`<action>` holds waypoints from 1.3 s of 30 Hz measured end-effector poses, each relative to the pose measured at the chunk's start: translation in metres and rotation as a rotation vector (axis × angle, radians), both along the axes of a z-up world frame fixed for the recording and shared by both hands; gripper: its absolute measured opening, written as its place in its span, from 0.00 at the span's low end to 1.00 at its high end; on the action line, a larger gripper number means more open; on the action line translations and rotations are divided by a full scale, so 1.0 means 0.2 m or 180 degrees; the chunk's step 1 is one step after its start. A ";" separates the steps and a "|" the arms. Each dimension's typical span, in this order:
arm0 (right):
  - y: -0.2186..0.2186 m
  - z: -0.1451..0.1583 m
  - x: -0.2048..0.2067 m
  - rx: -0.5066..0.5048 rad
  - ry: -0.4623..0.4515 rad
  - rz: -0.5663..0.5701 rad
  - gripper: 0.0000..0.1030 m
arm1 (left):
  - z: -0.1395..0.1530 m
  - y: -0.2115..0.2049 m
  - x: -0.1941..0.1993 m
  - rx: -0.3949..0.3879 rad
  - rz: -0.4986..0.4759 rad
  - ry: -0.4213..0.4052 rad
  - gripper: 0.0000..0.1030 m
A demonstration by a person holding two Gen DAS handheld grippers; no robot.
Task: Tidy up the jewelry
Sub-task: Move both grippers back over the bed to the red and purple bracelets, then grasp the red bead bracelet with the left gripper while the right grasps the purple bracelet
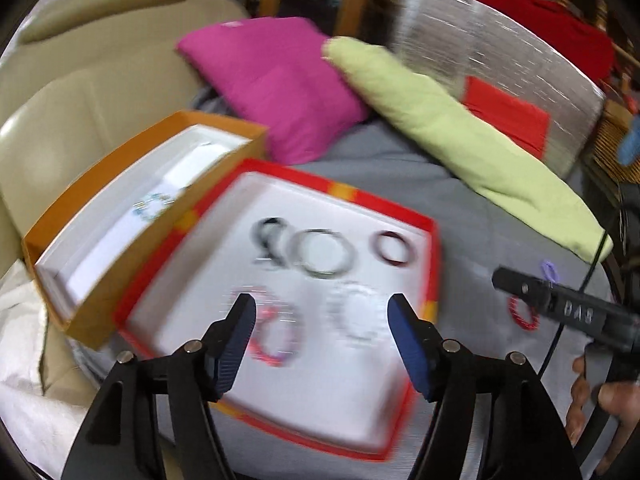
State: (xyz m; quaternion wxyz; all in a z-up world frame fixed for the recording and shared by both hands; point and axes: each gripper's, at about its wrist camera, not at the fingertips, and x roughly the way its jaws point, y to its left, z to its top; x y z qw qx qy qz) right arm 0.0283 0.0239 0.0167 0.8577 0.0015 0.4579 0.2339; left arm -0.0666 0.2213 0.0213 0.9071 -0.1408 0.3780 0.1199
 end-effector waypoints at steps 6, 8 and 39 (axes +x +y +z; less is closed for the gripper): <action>-0.57 -0.06 -0.04 0.0015 0.0021 -0.0477 0.73 | -0.04 -0.41 0.14 0.0043 -0.0441 0.0096 0.68; -0.78 -0.10 -0.06 0.0008 0.0040 -0.0688 0.73 | -0.09 -0.57 0.18 0.0060 -0.0568 0.0159 0.68; -1.06 -0.33 0.84 -0.0447 0.0762 -0.1433 0.52 | -0.39 -1.07 0.70 0.0110 -0.1021 0.0546 0.09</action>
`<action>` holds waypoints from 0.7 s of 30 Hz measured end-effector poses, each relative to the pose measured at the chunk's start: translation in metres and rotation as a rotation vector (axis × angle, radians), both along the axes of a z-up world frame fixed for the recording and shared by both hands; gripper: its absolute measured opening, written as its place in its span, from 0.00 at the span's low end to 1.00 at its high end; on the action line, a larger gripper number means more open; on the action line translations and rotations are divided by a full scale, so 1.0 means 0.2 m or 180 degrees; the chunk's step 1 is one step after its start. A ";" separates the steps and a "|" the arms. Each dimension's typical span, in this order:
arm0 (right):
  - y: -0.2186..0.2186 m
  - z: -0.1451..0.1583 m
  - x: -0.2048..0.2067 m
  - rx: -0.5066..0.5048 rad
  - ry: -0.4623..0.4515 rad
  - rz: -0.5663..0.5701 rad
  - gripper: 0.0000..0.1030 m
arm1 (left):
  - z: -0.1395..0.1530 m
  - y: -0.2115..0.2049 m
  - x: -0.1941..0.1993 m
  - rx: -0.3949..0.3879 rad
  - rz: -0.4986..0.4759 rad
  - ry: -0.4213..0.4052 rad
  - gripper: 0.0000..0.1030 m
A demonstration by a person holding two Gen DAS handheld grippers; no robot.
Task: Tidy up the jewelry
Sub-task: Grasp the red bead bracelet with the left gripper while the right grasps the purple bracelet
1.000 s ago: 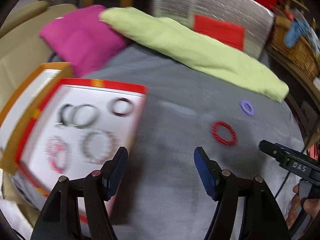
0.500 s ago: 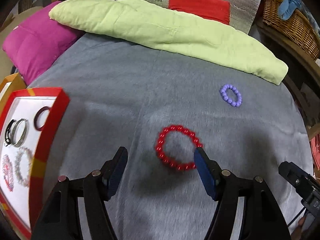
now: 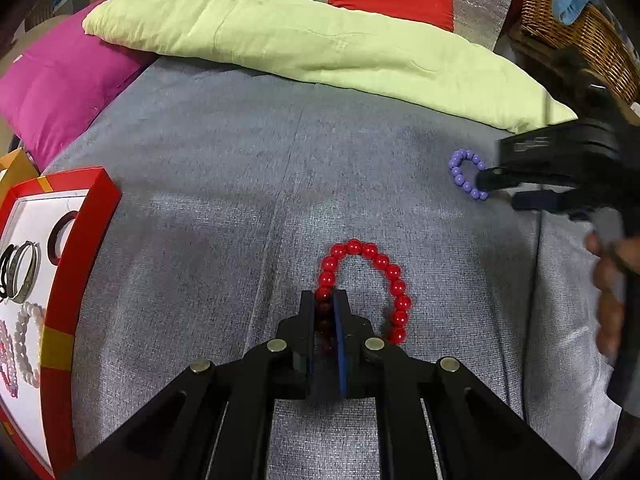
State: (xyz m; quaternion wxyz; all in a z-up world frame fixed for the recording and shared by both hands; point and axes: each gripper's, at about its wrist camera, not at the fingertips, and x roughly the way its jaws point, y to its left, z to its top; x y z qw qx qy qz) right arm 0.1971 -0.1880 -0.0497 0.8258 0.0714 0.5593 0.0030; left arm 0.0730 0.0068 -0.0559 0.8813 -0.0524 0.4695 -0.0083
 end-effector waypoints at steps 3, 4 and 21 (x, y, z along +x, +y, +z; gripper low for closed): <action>0.04 0.00 0.01 -0.0198 0.0041 0.0077 0.10 | 0.00 0.00 0.00 -0.0020 -0.0010 0.0004 0.09; 0.03 0.01 -0.02 -0.0172 0.0054 0.0128 0.10 | 0.01 0.00 0.00 -0.0030 -0.0014 0.0004 0.09; -0.45 0.06 -0.88 0.1310 -0.0731 -0.0169 0.10 | 0.16 -0.07 -0.17 -0.0366 -0.0436 -0.0554 0.09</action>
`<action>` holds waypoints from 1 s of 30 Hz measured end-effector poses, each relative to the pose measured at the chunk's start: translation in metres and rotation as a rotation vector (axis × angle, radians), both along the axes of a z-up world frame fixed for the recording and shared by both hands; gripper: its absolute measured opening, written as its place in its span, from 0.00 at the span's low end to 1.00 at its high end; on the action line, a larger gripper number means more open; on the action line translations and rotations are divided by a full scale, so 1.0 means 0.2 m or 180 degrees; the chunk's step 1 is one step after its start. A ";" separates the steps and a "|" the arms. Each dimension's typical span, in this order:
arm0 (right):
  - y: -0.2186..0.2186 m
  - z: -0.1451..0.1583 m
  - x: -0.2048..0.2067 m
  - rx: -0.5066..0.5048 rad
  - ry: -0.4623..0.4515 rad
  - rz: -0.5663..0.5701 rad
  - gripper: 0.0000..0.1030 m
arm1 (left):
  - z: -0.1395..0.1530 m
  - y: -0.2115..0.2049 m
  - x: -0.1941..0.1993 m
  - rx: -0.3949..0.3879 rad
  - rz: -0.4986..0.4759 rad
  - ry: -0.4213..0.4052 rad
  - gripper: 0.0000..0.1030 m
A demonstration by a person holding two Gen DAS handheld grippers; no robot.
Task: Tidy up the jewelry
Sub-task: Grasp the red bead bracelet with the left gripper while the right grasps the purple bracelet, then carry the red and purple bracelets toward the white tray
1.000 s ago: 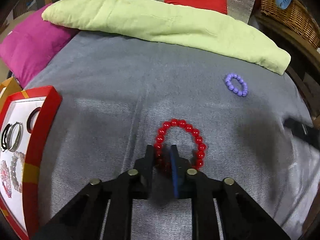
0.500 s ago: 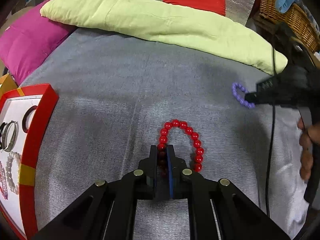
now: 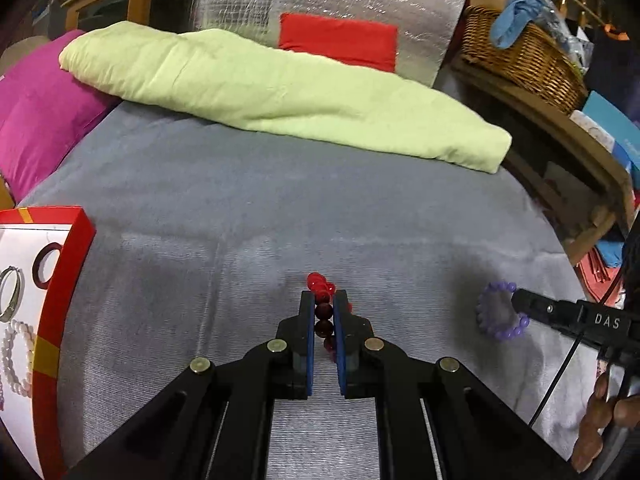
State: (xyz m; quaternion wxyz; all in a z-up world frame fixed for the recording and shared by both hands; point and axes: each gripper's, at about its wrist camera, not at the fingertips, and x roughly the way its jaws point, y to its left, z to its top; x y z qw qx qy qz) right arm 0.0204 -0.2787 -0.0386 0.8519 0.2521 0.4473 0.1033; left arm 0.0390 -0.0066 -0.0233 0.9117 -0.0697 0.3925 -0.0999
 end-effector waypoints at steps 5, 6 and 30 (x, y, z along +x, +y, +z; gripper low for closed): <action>0.04 0.06 0.04 0.0151 -0.0193 0.0125 0.10 | 0.00 -0.03 -0.01 0.0044 0.0006 -0.0066 0.09; 0.05 0.07 0.04 0.0160 -0.0203 0.0146 0.10 | 0.01 -0.03 -0.01 0.0050 0.0007 -0.0075 0.09; 0.06 0.09 0.02 0.0179 -0.0377 0.0157 0.10 | 0.08 -0.02 -0.03 0.0103 0.0108 -0.0263 0.09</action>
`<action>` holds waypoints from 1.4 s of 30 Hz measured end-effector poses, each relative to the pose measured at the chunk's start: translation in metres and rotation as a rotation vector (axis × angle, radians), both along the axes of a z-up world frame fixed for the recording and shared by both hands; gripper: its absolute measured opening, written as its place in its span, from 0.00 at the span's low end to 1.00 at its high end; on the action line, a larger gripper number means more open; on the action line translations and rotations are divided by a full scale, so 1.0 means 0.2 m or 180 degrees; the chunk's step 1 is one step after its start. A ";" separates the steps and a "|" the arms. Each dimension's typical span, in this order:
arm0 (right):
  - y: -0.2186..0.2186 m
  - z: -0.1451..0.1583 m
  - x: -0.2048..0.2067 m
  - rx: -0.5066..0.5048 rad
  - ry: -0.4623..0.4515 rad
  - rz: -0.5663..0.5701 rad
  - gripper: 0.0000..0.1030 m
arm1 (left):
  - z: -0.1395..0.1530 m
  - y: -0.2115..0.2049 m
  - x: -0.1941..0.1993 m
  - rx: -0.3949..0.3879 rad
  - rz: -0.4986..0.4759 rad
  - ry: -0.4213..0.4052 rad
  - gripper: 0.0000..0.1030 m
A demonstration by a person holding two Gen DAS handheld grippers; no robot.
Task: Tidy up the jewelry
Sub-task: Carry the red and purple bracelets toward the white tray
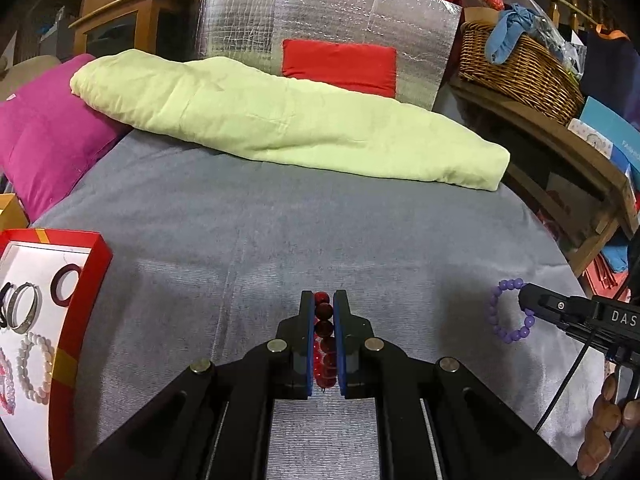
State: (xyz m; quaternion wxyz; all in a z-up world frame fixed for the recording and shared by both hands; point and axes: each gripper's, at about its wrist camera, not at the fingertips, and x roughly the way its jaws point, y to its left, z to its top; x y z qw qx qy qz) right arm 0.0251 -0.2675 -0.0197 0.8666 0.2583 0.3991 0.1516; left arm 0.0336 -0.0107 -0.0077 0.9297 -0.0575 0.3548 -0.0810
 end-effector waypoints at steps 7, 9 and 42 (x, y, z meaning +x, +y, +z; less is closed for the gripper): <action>0.01 -0.01 0.00 -0.0038 -0.0006 0.0015 0.10 | 0.00 0.01 0.00 0.0018 0.0018 0.0006 0.09; 0.02 0.00 0.00 -0.0043 -0.0011 0.0016 0.10 | 0.00 0.01 0.01 0.0015 0.0029 0.0006 0.09; 0.05 0.01 0.00 -0.0097 -0.0099 0.0149 0.10 | 0.01 0.02 -0.01 0.0041 0.0081 -0.0044 0.09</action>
